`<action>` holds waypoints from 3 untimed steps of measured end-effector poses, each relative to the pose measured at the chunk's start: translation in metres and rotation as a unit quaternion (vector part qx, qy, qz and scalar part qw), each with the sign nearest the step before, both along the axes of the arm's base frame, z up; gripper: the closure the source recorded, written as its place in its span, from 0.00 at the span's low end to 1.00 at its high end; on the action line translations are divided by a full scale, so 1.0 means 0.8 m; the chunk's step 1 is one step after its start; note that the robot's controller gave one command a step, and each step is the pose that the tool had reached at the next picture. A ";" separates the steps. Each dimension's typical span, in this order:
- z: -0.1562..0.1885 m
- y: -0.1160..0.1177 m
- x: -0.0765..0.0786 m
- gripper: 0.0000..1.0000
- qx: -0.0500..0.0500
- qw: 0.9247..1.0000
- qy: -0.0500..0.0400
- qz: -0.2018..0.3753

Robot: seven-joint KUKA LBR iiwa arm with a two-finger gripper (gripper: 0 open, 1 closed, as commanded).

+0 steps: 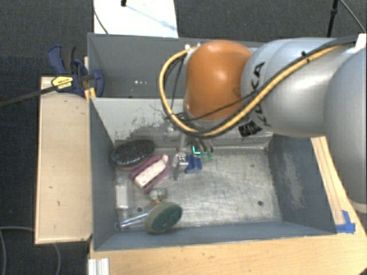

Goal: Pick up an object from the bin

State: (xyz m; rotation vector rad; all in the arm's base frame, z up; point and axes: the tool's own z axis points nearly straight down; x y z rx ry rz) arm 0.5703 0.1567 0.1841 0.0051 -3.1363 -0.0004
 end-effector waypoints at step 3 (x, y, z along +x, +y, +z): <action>-0.097 0.072 0.025 0.00 0.000 0.945 -0.003 0.328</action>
Offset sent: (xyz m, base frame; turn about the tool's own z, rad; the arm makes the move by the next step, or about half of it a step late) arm 0.0035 0.0694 -0.1141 -0.3778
